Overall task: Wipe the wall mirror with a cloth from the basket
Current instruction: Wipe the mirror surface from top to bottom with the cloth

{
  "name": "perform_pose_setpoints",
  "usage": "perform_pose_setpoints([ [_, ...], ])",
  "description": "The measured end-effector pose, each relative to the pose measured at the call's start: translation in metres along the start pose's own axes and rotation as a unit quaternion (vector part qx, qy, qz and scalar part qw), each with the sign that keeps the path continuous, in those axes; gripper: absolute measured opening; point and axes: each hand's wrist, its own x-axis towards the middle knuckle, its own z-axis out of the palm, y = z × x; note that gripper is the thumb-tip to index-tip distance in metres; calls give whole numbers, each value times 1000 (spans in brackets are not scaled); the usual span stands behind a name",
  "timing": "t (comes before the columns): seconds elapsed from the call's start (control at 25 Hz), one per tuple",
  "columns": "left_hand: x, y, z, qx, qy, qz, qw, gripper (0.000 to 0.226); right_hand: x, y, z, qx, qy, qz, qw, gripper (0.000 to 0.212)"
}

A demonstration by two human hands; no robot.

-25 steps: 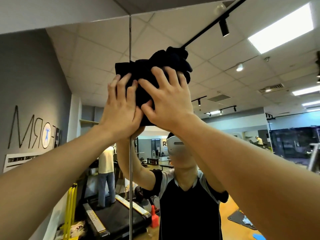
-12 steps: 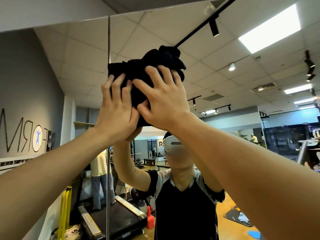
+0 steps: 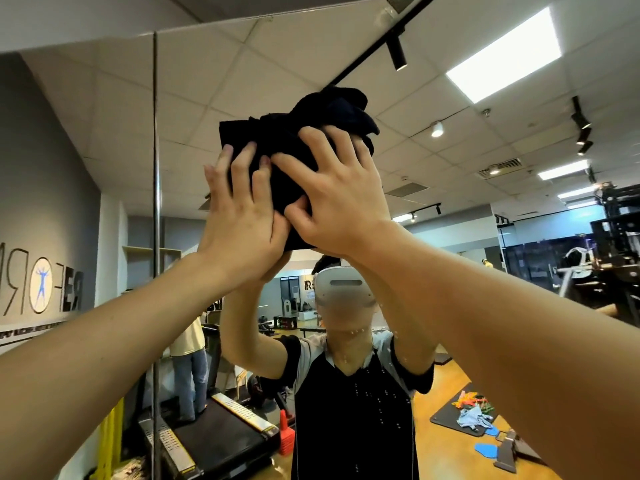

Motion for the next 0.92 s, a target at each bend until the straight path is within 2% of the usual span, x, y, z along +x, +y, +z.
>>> perform_pose_setpoints([
  [0.92,73,231,33,-13,10,9,1000,74,-71,216,-92,-41,-37,0,999,60],
])
